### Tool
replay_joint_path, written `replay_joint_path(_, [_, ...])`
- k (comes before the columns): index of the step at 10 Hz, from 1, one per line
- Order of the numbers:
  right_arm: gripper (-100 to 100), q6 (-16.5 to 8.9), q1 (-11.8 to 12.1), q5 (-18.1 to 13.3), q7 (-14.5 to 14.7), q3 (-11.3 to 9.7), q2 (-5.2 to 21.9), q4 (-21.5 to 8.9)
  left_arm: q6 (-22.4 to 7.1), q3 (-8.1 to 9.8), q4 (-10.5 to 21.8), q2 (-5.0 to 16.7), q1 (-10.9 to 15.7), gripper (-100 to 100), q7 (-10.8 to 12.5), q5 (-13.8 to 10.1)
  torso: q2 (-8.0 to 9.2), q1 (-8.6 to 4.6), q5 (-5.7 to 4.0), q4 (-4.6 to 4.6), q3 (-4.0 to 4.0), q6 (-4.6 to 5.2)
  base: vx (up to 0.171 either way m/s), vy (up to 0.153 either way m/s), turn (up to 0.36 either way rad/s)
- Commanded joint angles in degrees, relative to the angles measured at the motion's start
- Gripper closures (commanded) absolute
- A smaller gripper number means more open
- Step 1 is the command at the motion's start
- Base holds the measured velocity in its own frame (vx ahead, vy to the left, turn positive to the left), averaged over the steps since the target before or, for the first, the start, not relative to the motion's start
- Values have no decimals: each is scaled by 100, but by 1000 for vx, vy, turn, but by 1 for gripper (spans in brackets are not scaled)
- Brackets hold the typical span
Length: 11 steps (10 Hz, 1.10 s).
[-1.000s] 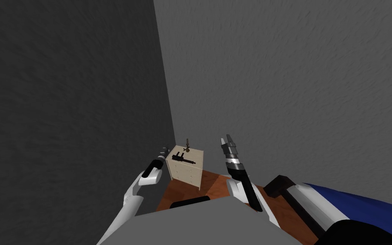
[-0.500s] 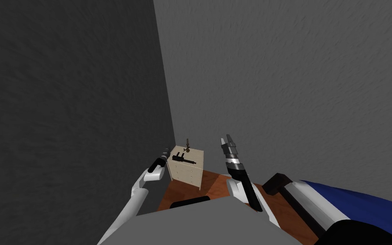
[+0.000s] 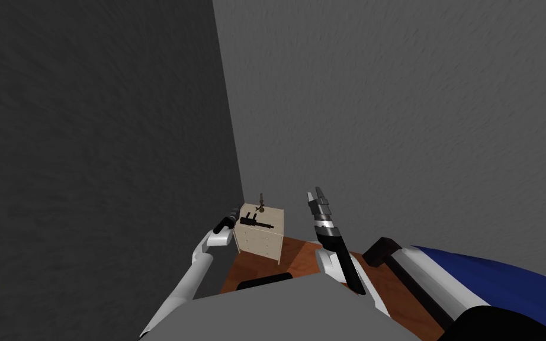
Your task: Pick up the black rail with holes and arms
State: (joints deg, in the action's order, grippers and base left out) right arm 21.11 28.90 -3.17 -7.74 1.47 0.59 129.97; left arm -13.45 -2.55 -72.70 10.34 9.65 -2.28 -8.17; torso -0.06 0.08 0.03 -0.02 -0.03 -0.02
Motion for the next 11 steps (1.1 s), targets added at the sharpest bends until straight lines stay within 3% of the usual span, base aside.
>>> replay_joint_path(1, [0,0,0,0,0,0,0,0,-15,-15,236,27,57,-100,-2,-21,0,0,0,0,0,0,6,10,1])
replay_joint_path(4, [0,0,0,0,0,0,0,0,-401,-86,930,-15,516,-100,-77,59,0,-3,-1,0,0,-1,11,26,-63])
replay_joint_path(5, [0,0,0,0,0,0,0,0,-433,-86,1006,-15,516,-100,-77,59,-2,-1,-1,0,-1,1,15,26,-50])
replay_joint_path(6, [0,0,0,0,0,0,0,0,-632,-122,1244,-41,738,-100,-118,105,-1,-2,-1,0,-1,-1,17,31,-75])
replay_joint_path(8, [0,0,0,0,0,0,0,0,-632,-122,1385,-41,738,-100,-118,105,-1,-2,-1,0,-1,-2,11,20,-23])
replay_joint_path(11, [0,0,0,0,0,0,0,0,-1006,-197,1944,-108,1161,-100,-204,203,-2,-7,-2,0,-1,-1,16,18,-74])
